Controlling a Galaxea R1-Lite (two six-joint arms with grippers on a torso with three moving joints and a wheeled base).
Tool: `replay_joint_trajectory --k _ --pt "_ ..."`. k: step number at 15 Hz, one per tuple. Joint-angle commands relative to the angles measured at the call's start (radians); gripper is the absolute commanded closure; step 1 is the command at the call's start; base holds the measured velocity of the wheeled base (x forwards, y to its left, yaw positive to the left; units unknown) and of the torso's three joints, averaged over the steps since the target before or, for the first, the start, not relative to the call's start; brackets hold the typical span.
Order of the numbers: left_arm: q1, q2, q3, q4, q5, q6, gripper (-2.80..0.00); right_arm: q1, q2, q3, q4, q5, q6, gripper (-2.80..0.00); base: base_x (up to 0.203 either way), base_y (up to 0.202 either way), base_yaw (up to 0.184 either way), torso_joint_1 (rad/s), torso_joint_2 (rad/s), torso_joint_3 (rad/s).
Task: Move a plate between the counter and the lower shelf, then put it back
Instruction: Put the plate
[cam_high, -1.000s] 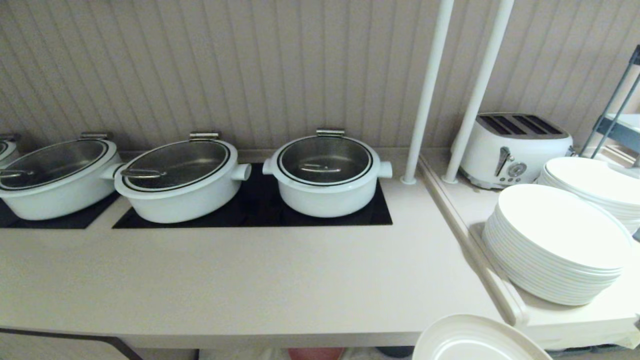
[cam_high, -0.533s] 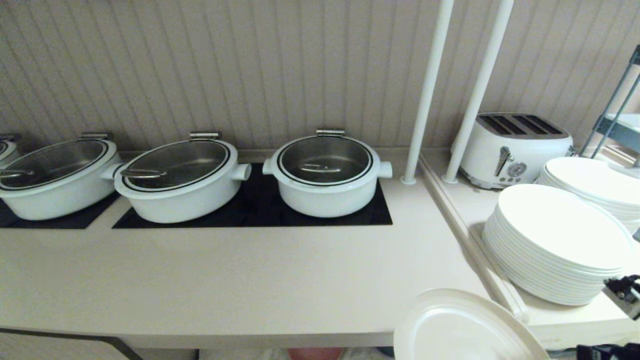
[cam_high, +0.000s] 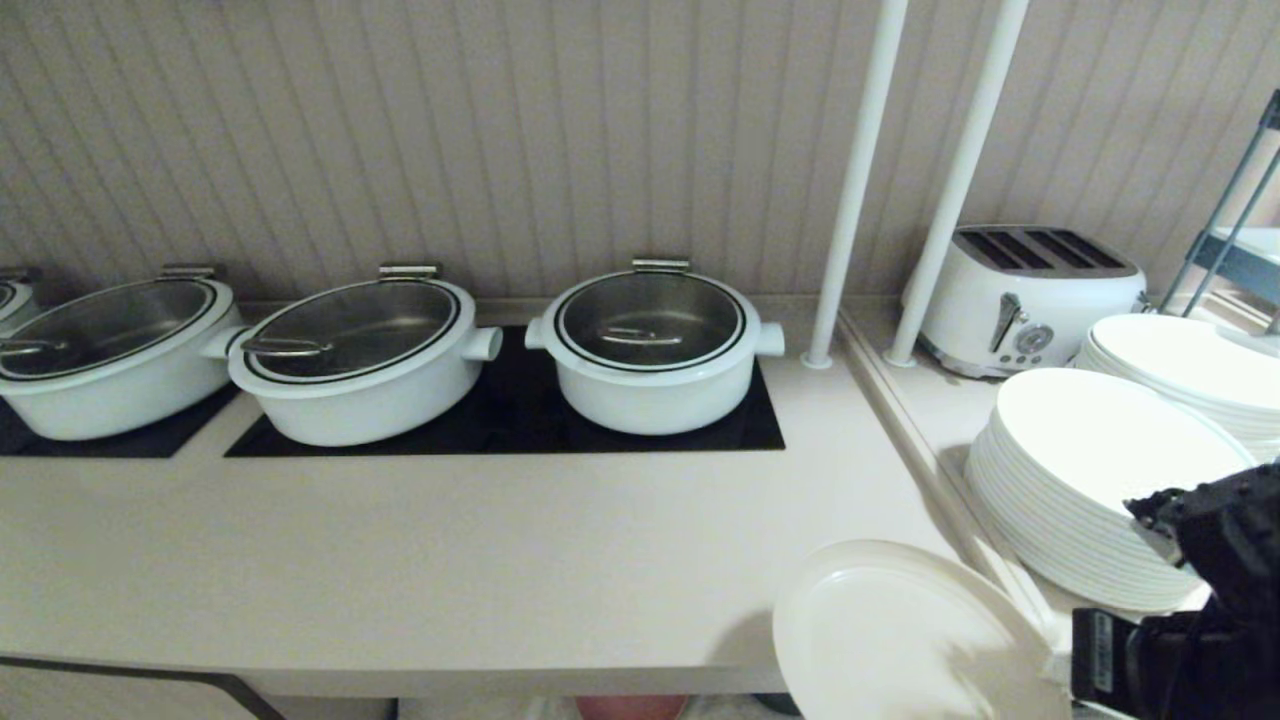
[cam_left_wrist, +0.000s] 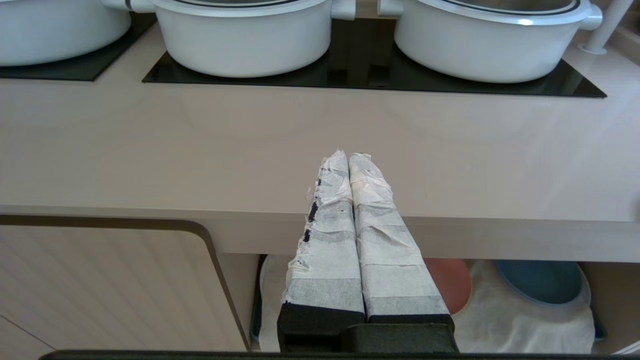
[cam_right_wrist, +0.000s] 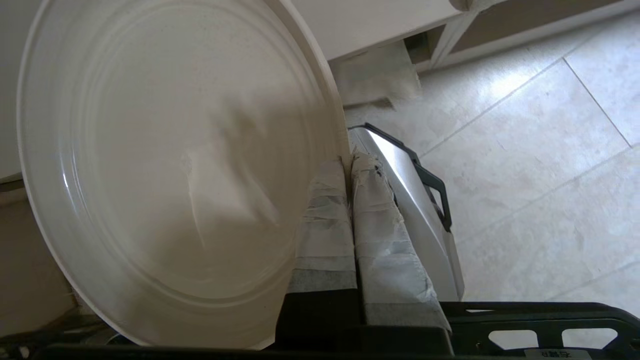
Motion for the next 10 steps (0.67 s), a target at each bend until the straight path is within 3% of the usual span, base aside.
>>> replay_joint_trajectory --k 1,6,10 --pt "0.0 0.0 0.0 0.0 0.001 -0.001 0.0 -0.016 0.103 -0.027 -0.012 0.001 0.002 0.0 0.0 0.0 0.0 0.0 0.0 0.0" --pt "0.0 0.0 0.0 0.0 0.001 -0.001 0.0 -0.028 0.275 -0.073 -0.272 0.003 -0.047 0.0 0.0 0.0 0.0 0.0 0.0 0.0" --pt "0.0 0.0 0.0 0.0 0.001 -0.001 0.0 -0.034 0.379 -0.183 -0.291 0.004 -0.069 0.0 0.0 0.0 0.0 0.0 0.0 0.0"
